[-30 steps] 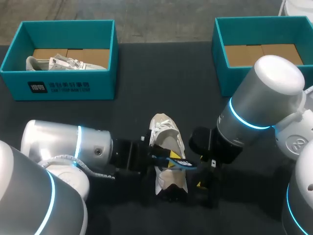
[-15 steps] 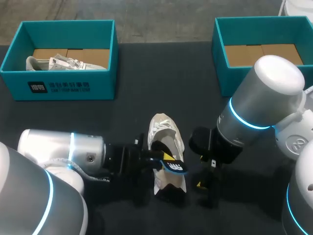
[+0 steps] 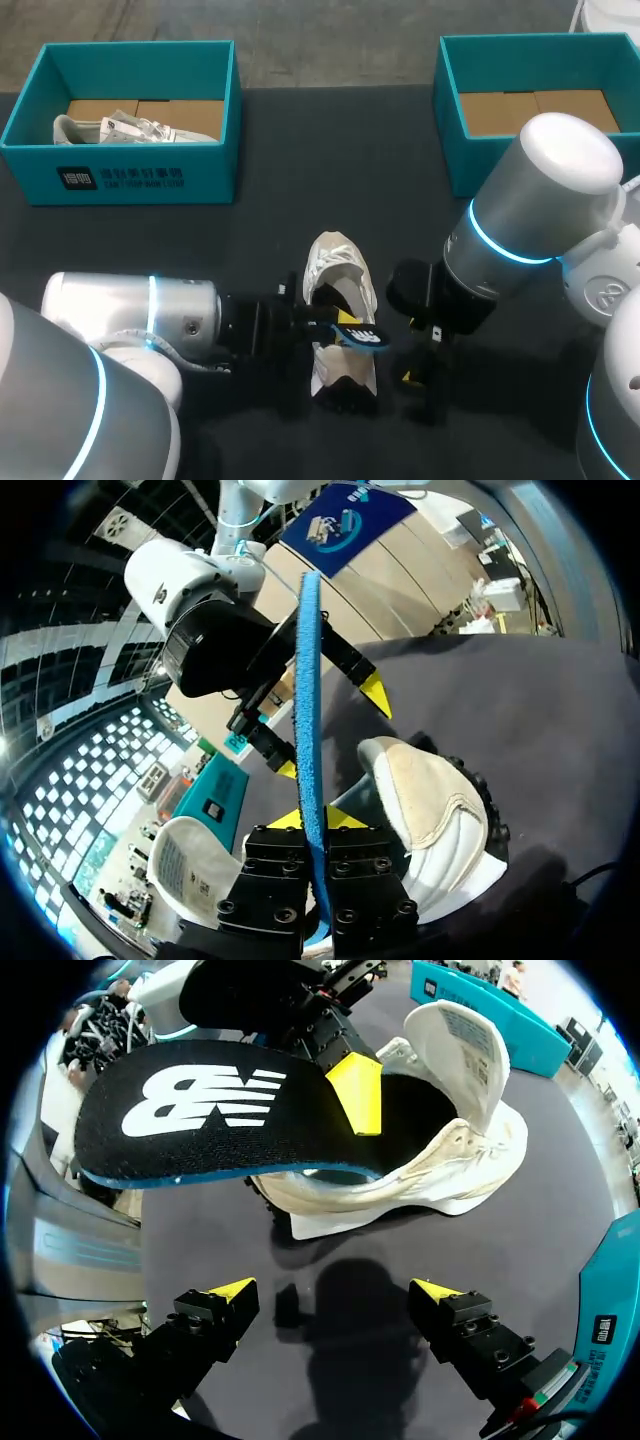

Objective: Take the shoe out of the shoebox, open the shoe tongue, remove and reinsert the insole, then place the shoe into the shoebox

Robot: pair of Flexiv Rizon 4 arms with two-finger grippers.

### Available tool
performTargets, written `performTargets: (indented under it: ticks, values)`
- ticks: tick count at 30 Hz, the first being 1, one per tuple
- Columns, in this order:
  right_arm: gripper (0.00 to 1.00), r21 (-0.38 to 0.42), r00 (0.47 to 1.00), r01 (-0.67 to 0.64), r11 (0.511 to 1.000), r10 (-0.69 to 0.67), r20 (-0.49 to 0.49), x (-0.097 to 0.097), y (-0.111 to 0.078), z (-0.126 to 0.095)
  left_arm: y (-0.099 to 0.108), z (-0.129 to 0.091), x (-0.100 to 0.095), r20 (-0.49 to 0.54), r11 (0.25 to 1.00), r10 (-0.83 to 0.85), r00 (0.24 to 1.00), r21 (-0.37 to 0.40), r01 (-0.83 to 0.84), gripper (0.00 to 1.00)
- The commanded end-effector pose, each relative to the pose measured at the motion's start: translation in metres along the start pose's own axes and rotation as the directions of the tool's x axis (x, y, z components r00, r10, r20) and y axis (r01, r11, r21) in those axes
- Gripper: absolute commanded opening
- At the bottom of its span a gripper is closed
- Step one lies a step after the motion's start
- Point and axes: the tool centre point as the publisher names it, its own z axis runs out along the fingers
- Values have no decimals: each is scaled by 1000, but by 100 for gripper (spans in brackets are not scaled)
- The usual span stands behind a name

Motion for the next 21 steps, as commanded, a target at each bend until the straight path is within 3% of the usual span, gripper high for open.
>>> performTargets:
  ticks: [1, 11, 21]
  values:
    - [100, 2, 1000, -1, 1000, 1, 3, 1, 1, 2, 5, 1, -6, -30, 1000, -8, 1000, -15, 8, 0]
    - [100, 2, 1000, -1, 1000, 1, 3, 1, 1, 2, 13, -1, -7, -78, 999, -30, 997, -30, 28, 0]
    - [100, 2, 1000, -1, 1000, 1, 3, 1, 1, 2, 25, 1, -7, -117, 998, -66, 991, 15, 69, 0]
